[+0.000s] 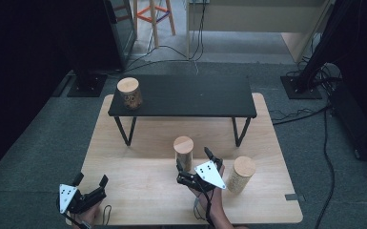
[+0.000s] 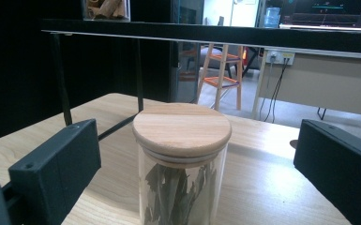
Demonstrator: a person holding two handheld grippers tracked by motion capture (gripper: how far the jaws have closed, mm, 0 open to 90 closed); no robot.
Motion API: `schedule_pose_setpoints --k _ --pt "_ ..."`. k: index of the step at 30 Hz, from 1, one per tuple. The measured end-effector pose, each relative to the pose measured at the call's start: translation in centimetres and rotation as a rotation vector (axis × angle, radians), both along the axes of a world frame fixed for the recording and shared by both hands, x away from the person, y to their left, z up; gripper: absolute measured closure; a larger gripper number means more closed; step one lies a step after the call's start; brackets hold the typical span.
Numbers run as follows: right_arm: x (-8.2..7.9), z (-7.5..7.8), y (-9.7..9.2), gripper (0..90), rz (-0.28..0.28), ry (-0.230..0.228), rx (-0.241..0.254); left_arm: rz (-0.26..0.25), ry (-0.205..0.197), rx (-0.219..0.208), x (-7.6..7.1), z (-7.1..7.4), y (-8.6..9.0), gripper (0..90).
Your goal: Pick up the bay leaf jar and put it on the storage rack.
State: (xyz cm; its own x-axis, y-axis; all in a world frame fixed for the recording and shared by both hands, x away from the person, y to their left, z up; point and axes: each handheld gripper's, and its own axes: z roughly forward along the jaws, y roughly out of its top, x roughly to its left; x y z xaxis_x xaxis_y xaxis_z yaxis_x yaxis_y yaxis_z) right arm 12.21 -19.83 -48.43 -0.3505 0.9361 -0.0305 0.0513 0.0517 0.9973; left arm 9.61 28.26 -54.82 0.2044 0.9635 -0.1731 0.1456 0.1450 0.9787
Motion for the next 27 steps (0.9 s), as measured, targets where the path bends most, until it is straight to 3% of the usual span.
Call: schedule_pose_setpoints --k 27 --pt "2.8 -0.8 1.4 0.8 -0.007 0.03 -0.015 -0.001 0.002 -0.006 0.0 0.0 0.1 0.0"
